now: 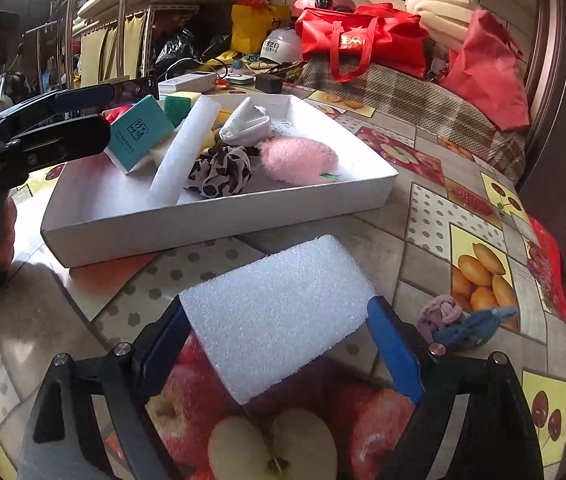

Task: Organize soft objects
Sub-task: 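Lift both tools out of the box while the right grasps another foam sheet, then grasp the blue and pink hair ties with the left tool while the right holds foam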

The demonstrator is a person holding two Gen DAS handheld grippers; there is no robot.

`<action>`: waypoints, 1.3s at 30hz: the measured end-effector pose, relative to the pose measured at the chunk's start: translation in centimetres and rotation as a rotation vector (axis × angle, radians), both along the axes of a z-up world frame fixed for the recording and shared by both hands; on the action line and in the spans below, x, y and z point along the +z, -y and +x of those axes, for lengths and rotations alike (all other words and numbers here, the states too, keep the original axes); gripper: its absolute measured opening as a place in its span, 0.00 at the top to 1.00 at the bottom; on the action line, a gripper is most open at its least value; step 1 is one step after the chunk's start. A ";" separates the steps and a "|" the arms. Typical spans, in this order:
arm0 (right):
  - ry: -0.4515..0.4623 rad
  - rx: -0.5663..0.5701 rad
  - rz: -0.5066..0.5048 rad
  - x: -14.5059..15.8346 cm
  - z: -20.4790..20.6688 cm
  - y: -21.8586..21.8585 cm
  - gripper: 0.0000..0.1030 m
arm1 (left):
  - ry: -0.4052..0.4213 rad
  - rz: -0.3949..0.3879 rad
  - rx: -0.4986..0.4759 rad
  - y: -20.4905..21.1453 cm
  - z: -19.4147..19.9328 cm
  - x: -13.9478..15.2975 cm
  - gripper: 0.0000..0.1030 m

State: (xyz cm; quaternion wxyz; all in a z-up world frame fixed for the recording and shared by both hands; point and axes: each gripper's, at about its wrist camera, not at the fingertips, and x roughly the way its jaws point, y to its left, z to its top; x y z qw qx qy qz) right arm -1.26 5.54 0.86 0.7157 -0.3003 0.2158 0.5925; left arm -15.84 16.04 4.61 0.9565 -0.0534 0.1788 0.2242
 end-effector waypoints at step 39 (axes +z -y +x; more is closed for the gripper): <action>-0.073 -0.556 0.331 3.0 11.2 13.5 0.14 | -0.116 -0.019 -0.205 9.2 18.4 -0.3 0.72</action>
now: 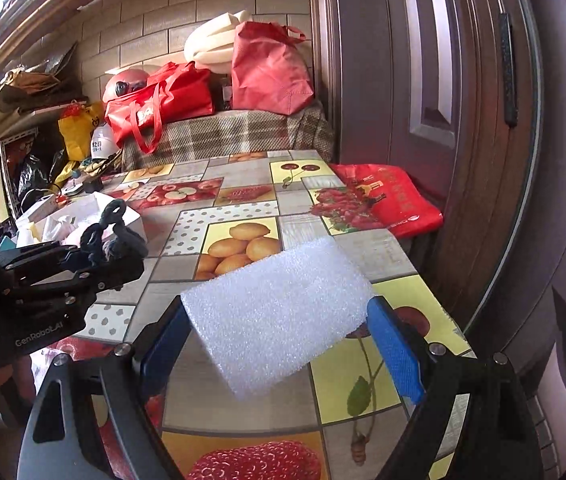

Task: Organize soft objects
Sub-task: 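Grasp the blue and pink hair ties with the left tool while the right holds foam, then carry the hair ties and foam sheet over the white box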

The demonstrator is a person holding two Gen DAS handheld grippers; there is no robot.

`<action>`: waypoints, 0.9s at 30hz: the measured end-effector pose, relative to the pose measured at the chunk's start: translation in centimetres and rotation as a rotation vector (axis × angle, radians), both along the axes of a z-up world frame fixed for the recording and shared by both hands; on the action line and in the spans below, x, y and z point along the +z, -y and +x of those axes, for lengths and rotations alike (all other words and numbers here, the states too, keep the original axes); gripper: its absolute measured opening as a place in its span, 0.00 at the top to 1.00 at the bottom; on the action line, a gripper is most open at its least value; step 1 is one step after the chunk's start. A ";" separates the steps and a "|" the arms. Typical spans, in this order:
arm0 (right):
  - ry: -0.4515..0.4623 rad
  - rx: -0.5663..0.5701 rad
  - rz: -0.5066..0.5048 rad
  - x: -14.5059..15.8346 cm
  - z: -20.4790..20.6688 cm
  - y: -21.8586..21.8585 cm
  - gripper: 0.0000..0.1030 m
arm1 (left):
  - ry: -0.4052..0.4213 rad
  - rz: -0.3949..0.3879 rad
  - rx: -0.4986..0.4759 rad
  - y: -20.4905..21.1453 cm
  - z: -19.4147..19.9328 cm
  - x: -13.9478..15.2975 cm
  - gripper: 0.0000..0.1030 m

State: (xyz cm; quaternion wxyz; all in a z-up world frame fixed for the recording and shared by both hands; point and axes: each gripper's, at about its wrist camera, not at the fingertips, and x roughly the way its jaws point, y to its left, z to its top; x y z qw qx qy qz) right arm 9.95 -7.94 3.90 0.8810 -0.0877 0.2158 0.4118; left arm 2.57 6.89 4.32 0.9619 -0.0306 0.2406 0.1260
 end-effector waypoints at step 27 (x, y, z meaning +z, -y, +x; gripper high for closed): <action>0.110 0.096 0.101 1.2 -9.4 -5.4 0.14 | 0.139 0.022 0.169 -4.6 -17.0 0.7 0.72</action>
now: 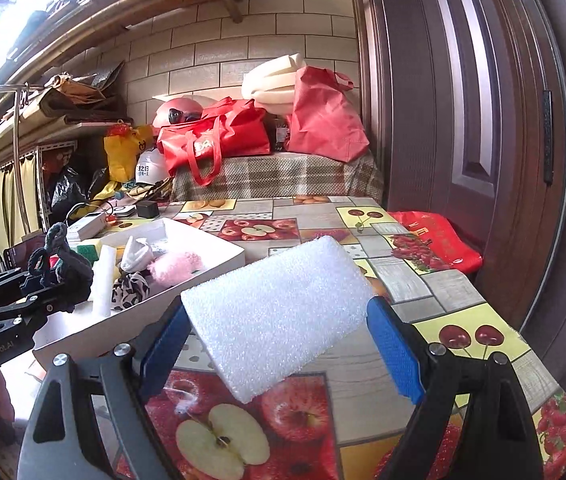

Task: Organize soft objects
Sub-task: 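Carry the hair ties and foam sheet over the white box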

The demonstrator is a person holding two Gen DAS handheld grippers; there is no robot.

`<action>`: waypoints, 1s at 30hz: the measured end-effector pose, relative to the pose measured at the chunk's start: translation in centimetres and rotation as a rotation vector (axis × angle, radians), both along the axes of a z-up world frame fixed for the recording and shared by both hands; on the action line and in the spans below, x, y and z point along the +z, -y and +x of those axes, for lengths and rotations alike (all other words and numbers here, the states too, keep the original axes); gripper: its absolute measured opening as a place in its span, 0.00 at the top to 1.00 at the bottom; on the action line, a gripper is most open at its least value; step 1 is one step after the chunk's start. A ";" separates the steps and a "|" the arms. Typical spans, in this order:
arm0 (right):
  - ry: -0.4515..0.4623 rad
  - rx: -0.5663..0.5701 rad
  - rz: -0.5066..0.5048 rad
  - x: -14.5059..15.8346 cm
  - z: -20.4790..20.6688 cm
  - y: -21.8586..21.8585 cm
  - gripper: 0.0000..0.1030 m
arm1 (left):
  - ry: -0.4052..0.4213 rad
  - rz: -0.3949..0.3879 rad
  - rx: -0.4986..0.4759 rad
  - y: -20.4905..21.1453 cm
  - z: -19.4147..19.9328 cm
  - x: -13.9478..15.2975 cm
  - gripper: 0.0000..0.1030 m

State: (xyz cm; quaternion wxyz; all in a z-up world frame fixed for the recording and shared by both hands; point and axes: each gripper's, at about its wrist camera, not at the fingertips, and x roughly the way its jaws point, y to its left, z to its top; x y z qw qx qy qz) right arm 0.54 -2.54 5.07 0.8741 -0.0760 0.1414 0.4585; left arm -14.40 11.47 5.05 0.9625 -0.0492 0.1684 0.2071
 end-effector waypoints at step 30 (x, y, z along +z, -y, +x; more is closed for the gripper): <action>-0.019 0.148 -0.026 -1.0 -4.0 -7.0 0.14 | 0.019 -0.014 0.257 -8.6 -5.9 -0.5 0.72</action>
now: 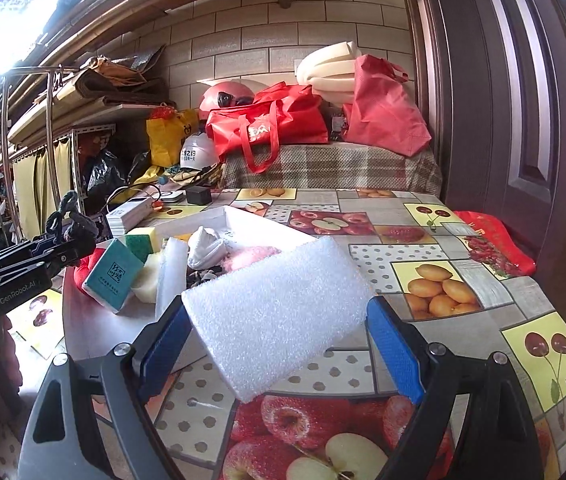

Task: Organize soft objects
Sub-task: 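Carry the hair ties and foam sheet over the white box, then lower both items into the box and open both tools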

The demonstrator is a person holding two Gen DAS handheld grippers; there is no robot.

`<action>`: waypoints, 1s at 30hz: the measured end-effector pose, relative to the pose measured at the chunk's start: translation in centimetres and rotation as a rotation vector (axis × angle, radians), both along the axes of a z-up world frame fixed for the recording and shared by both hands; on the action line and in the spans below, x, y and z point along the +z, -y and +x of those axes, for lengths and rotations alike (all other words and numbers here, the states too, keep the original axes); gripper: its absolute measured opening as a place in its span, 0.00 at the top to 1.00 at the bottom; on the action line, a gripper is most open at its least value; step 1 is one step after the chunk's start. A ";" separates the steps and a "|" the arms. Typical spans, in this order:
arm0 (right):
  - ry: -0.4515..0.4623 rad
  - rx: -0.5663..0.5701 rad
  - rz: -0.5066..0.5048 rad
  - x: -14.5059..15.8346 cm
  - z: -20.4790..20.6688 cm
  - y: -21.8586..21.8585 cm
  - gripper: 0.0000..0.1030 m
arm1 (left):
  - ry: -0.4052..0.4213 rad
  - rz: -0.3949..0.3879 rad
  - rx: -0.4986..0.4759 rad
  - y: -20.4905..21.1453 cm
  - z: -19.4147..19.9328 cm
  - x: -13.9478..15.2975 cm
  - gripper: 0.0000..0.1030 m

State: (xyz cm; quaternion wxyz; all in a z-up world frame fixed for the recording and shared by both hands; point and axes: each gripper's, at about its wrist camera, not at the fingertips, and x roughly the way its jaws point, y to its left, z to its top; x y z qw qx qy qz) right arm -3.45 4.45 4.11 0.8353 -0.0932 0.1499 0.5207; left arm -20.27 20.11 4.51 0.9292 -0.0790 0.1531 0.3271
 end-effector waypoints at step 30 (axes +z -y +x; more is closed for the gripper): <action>-0.047 0.104 -0.043 0.0 2.3 -13.9 0.13 | 0.044 -0.074 -0.039 -4.7 2.8 0.3 0.46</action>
